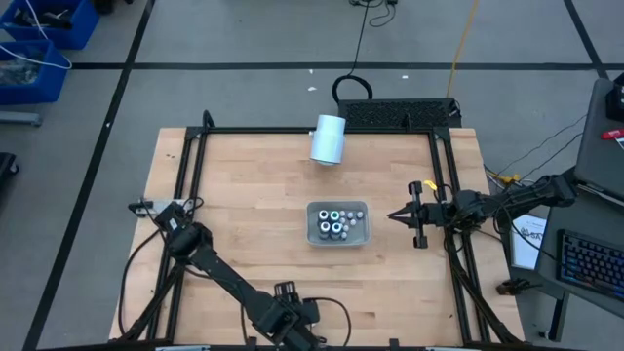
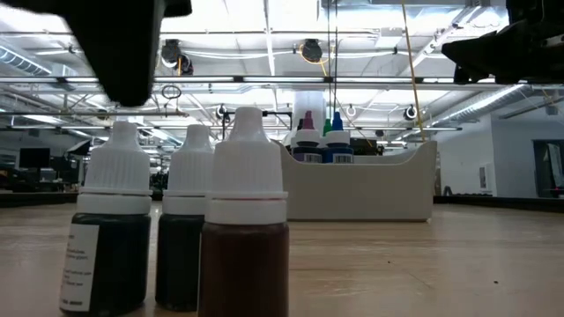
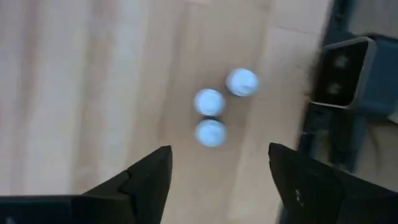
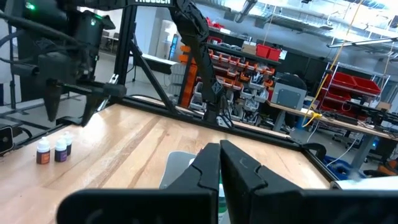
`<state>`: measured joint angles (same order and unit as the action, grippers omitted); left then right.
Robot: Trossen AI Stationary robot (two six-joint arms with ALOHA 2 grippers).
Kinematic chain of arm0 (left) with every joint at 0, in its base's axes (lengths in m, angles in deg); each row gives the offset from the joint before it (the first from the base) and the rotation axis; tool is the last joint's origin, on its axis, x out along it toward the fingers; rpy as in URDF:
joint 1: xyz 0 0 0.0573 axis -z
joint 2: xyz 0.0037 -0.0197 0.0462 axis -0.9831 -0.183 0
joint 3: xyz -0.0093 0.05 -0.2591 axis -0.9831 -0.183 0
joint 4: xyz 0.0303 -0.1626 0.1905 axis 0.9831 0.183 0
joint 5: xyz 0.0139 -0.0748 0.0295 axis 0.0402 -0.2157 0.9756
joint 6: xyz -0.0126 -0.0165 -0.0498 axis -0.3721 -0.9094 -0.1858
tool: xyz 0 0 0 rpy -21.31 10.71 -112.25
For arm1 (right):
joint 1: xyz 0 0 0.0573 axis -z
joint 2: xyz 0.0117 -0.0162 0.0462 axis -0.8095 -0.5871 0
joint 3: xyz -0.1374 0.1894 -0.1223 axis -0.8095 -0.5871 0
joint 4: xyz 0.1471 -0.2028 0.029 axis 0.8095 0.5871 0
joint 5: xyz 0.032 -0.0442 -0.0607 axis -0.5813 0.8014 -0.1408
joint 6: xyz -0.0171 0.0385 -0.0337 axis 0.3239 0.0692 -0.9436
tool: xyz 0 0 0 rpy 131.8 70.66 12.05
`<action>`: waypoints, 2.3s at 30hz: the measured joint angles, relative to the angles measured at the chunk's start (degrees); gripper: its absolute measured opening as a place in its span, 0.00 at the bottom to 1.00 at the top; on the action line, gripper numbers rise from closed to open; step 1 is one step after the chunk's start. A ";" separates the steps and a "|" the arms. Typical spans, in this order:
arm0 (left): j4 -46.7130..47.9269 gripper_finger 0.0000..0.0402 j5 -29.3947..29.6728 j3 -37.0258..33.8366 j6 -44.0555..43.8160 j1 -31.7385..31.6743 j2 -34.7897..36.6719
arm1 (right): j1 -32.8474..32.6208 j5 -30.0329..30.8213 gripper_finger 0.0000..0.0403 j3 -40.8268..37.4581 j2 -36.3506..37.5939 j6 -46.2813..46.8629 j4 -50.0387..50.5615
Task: Pick & Place food coloring
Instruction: Put the small black food coloring bottle into the gray bin
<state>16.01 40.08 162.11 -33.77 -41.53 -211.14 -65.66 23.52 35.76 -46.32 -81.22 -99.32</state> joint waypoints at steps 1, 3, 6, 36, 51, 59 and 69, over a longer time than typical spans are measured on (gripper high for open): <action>-1.23 0.68 -1.02 -0.75 0.06 -0.07 0.05 | 0.00 0.00 0.01 0.00 0.00 -0.03 -0.04; -2.47 0.70 -2.10 -1.78 0.32 -0.11 -0.04 | 0.00 0.00 0.01 0.00 0.00 -0.07 -0.11; -4.24 0.70 -2.10 -3.12 2.16 -0.42 -0.01 | 0.00 0.00 0.01 0.00 0.00 -0.03 -0.13; -8.32 0.70 -5.49 -7.50 2.76 -3.13 0.00 | 0.00 0.00 0.01 0.00 0.00 0.93 0.22; -8.29 0.66 -5.42 -7.49 4.17 -3.13 0.00 | -0.01 0.02 0.01 0.00 0.00 1.09 0.20; -8.31 0.49 -6.85 -7.47 4.59 -3.00 0.00 | -0.02 0.02 0.01 0.00 0.00 1.14 0.20; -8.37 0.41 -6.37 -7.46 6.10 -2.91 0.00 | -0.02 0.02 0.01 0.00 0.02 1.77 1.14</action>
<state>7.64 33.71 154.66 -27.67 -44.45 -211.14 -65.69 23.54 35.76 -46.30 -79.44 -98.18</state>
